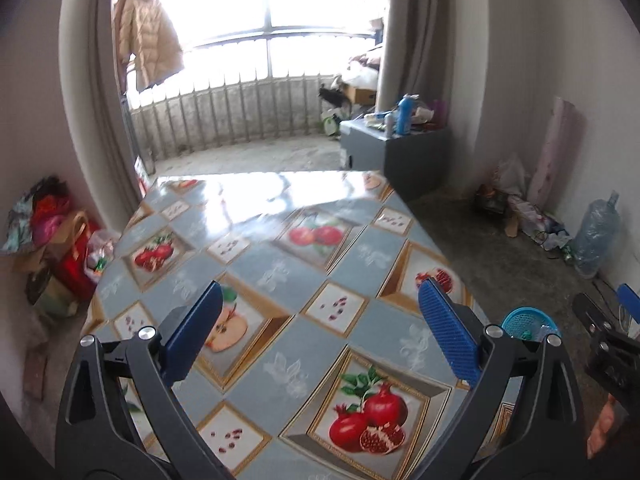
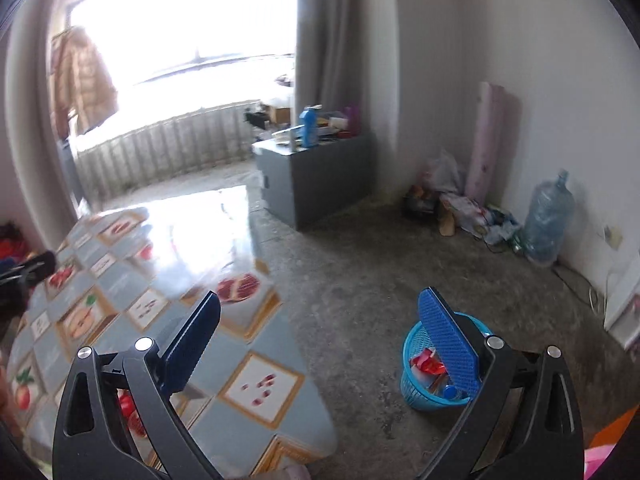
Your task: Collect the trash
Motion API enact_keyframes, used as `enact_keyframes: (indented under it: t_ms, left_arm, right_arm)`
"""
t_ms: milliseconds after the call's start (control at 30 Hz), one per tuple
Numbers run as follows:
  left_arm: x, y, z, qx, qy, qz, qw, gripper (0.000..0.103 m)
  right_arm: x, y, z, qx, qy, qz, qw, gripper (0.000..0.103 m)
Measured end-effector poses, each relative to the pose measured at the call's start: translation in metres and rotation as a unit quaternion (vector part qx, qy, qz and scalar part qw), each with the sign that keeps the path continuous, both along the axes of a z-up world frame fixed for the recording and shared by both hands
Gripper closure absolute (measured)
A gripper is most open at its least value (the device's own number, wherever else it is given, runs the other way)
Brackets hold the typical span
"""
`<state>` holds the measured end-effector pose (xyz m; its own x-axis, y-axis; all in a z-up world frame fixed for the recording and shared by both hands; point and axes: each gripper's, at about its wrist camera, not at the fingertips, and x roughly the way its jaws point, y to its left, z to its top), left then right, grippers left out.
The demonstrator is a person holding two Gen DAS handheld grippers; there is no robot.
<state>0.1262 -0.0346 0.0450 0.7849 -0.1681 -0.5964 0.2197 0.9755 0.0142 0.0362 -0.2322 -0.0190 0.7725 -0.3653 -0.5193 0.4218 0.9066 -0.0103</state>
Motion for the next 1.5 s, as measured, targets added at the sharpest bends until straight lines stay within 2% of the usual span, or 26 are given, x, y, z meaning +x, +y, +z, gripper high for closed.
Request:
enact_keyframes:
  t_ms: [100,200,400,500,633,767,967,1500]
  left_arm:
    - [-0.005,0.008,-0.007,-0.035,0.020,0.025,0.9989,0.009]
    - [-0.013,0.002,-0.022,-0.039,0.050,0.033,0.9974,0.009]
    - [-0.038,-0.016,-0.059,0.006,0.111,0.009,0.9937,0.009]
    - [-0.037,-0.013,-0.067,0.013,0.128,0.020,0.9915,0.009]
    - [-0.032,-0.005,-0.070,0.012,0.139,0.041,0.9893,0.009]
    - [-0.030,-0.009,-0.072,0.026,0.149,0.041,0.9876,0.009]
    - [-0.031,-0.016,-0.074,0.048,0.148,0.031,0.9873,0.009]
    - [-0.030,-0.022,-0.078,0.066,0.155,0.025,0.9854,0.009]
  right_arm:
    - [-0.012,0.016,0.004,-0.021,-0.008,0.011,1.000,0.007]
    - [-0.020,0.023,0.005,-0.032,-0.007,0.021,0.999,0.007]
    - [-0.018,0.023,-0.022,-0.034,0.084,0.024,0.996,0.007]
    - [-0.018,0.019,-0.036,-0.026,0.121,0.013,0.992,0.007]
    - [-0.020,0.014,-0.048,-0.014,0.148,0.001,0.989,0.007]
    - [-0.022,0.015,-0.053,-0.024,0.159,-0.001,0.987,0.007]
    - [-0.021,0.010,-0.051,-0.034,0.166,-0.007,0.985,0.007]
    - [-0.022,0.003,-0.053,-0.040,0.177,-0.014,0.983,0.007]
